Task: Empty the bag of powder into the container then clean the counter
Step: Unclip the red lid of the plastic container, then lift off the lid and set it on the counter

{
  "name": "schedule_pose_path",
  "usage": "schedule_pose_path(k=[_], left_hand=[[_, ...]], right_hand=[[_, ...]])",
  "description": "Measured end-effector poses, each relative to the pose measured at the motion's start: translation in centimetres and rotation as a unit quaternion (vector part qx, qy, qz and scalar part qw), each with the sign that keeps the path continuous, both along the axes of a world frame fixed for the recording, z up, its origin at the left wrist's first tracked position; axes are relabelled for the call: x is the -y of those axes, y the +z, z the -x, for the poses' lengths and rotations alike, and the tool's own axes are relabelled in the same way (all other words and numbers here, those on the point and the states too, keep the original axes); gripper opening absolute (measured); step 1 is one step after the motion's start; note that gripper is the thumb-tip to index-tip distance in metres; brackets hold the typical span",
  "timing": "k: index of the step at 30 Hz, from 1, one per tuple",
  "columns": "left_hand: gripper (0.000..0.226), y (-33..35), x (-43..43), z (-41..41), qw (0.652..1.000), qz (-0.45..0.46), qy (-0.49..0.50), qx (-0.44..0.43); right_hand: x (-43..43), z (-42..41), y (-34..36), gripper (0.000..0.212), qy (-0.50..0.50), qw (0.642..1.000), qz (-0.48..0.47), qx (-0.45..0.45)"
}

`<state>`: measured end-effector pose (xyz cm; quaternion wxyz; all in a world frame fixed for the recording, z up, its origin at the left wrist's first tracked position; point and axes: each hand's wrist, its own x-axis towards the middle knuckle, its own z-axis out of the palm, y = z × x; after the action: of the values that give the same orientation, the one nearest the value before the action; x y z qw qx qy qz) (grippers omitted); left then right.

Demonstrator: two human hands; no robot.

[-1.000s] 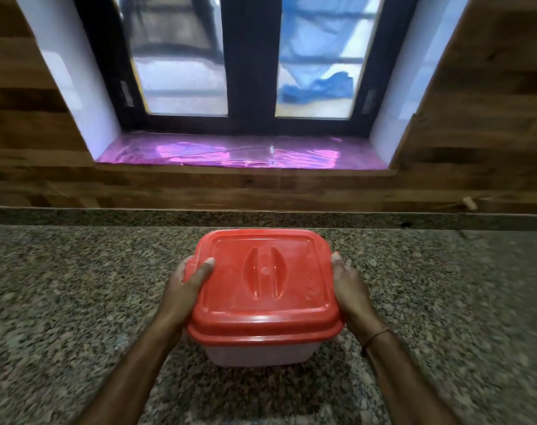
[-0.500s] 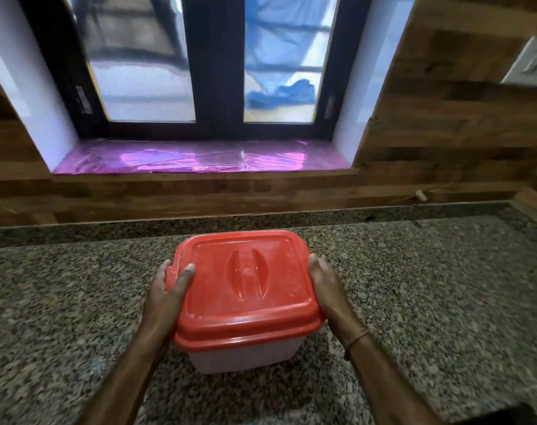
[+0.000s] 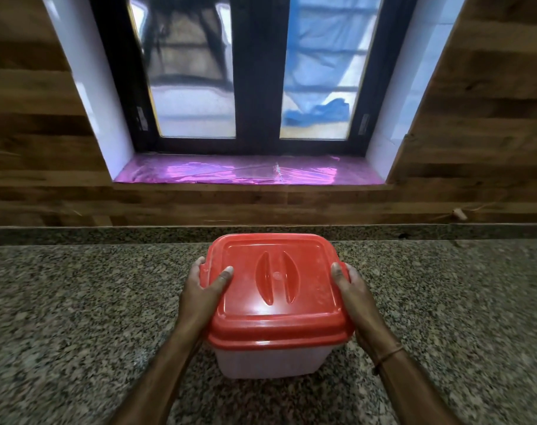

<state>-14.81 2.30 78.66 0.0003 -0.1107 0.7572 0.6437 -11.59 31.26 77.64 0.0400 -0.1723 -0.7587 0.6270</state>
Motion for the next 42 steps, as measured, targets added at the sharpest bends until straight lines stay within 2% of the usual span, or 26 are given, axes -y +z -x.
schedule_pose_path(k=[5, 9, 14, 15, 18, 19, 21, 23, 24, 27, 29, 32, 36, 42], left_hand=[[0.106, 1.8, -0.4, 0.3, 0.999, 0.015, -0.001, -0.034], [0.096, 3.4, -3.1, 1.0, 0.997, 0.023, -0.013, -0.069], [0.097, 4.5, -9.7, 1.3, 0.996, 0.005, -0.043, -0.081], [0.098, 4.8, -11.5, 1.3, 0.995, 0.007, -0.048, -0.082], [0.104, 4.7, -16.4, 1.5, 0.994, 0.004, -0.087, -0.072], [0.108, 4.6, -18.2, 1.5, 0.992, 0.007, -0.109, -0.058], [0.108, 3.6, -21.7, 1.5, 0.986, 0.061, -0.151, -0.037], [0.096, 2.3, -24.3, 1.3, 0.966, 0.19, -0.171, -0.049], [0.097, 1.5, -25.2, 1.2, 0.951, 0.253, -0.17, -0.057], [0.12, -1.3, -27.1, 1.0, 0.88, 0.437, -0.171, -0.072], [0.113, -2.2, -27.2, 1.0, 0.852, 0.492, -0.157, -0.082], [0.094, -2.3, -27.4, 1.2, 0.834, 0.528, -0.138, -0.085], [0.095, -2.7, -27.7, 1.1, 0.816, 0.557, -0.133, -0.076], [0.095, -2.9, -28.1, 1.1, 0.812, 0.564, -0.127, -0.074]], right_hand=[[-0.4, -0.1, 1.6, 0.077, -0.011, 0.999, -0.026, -0.037], [-2.7, -0.5, 2.9, 0.081, -0.035, 0.997, -0.042, -0.045], [-8.6, -0.8, 3.5, 0.089, -0.101, 0.992, -0.069, -0.038], [-10.2, -0.8, 3.5, 0.085, -0.113, 0.991, -0.057, -0.04], [-15.4, -1.2, 2.9, 0.045, -0.127, 0.99, 0.044, -0.042], [-17.6, -1.4, 2.4, 0.038, -0.122, 0.989, 0.076, -0.033], [-22.2, -2.0, 1.2, 0.044, -0.118, 0.987, 0.11, -0.014], [-26.4, -2.1, -0.5, 0.055, -0.133, 0.983, 0.127, -0.004], [-28.4, -2.1, -1.4, 0.053, -0.143, 0.982, 0.127, -0.004], [-33.0, -2.0, -4.6, 0.047, -0.154, 0.98, 0.124, -0.001], [-34.0, -1.7, -6.8, 0.055, -0.159, 0.981, 0.109, 0.016], [-34.2, -1.2, -10.4, 0.061, -0.154, 0.985, 0.054, 0.051], [-33.4, -0.8, -14.4, 0.076, -0.123, 0.984, -0.062, 0.113], [-32.1, -0.7, -17.1, 0.074, -0.112, 0.947, -0.234, 0.19]])
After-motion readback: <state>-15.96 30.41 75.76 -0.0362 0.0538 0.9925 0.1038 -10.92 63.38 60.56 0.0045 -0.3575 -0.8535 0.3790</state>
